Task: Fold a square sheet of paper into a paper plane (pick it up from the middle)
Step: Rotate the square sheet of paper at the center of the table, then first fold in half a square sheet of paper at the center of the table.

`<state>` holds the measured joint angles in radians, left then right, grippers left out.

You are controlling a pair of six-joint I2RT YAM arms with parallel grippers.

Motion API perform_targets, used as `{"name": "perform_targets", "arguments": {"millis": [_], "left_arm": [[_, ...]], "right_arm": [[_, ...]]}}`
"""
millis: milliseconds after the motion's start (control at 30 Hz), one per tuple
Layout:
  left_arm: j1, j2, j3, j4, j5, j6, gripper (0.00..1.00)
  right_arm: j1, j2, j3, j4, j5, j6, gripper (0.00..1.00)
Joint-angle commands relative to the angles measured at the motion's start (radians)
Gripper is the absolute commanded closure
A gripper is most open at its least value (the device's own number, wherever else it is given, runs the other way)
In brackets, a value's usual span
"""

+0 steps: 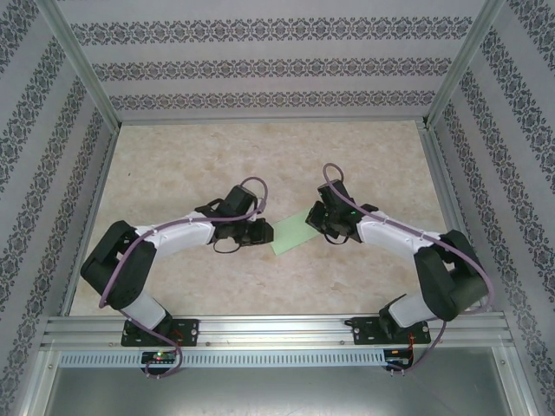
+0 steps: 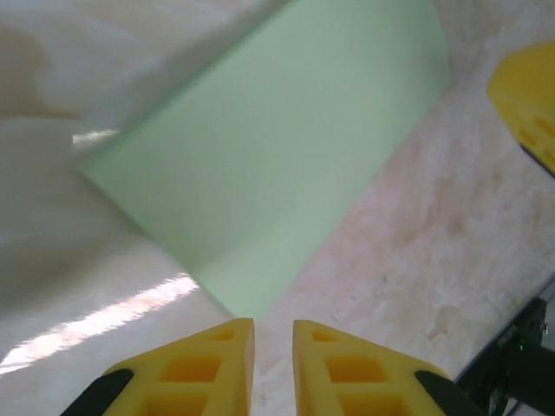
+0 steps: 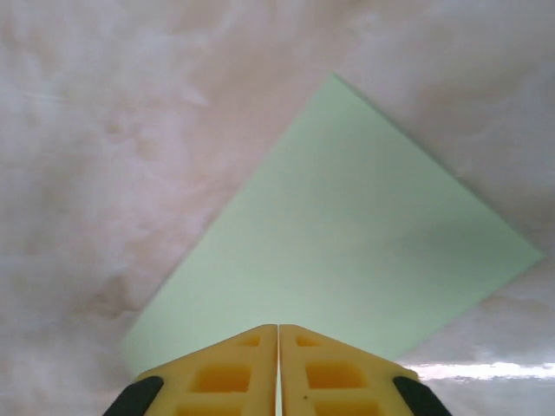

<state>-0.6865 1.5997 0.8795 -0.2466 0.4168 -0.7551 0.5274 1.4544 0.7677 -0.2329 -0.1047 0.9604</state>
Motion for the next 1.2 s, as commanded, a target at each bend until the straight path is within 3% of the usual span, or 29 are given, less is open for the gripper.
{"name": "perform_targets", "arguments": {"millis": [0,133,567,1167], "left_arm": [[-0.068,0.025,-0.001,0.169,-0.013,-0.122,0.88],[-0.136,0.106,0.037,0.233,-0.065,-0.206,1.0],[-0.15,0.234,0.114,0.255,-0.093,-0.215,1.0],[-0.136,0.275,0.114,0.252,-0.122,-0.211,1.0]], "right_arm": [[-0.016,-0.018,-0.063,0.142,-0.099,-0.048,0.99],[-0.033,-0.015,-0.116,0.198,-0.169,-0.065,1.0],[-0.046,0.067,-0.156,0.273,-0.244,-0.071,1.0],[-0.041,0.181,-0.122,0.268,-0.33,-0.077,1.0]]}}
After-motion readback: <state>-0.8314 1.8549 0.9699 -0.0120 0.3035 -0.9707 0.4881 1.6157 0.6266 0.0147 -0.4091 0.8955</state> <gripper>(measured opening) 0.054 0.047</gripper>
